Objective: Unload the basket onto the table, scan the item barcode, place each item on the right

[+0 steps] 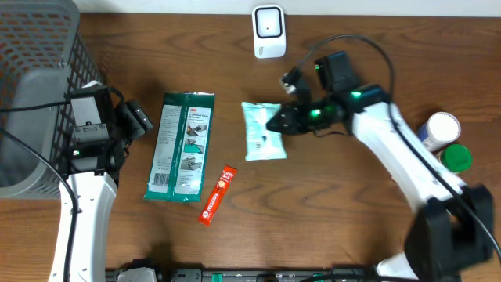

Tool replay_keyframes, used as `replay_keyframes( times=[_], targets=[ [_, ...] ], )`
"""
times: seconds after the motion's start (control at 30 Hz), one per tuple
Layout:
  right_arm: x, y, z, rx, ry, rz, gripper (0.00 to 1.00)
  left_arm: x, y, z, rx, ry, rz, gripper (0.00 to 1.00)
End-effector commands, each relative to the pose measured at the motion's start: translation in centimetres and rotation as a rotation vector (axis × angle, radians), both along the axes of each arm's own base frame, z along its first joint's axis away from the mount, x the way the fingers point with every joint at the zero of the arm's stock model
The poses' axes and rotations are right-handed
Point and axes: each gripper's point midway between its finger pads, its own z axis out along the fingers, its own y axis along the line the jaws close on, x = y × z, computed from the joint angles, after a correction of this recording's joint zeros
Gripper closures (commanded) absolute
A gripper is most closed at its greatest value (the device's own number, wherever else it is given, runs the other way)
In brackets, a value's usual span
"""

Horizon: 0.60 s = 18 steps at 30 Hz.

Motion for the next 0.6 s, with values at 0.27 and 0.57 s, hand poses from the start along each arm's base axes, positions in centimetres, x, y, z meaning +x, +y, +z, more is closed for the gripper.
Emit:
replay_keyframes(
  times=[0.27, 0.57],
  targets=[
    [-3.5, -2.8, 5.0, 0.013, -0.054, 0.004, 0.99, 0.3, 0.4, 1.4, 0.01, -0.034, 0.016, 0.12],
    [-6.8, -3.1, 4.7, 0.027, 0.028, 0.103, 0.99, 0.3, 0.4, 1.4, 0.01, -0.034, 0.016, 0.12]
  ],
)
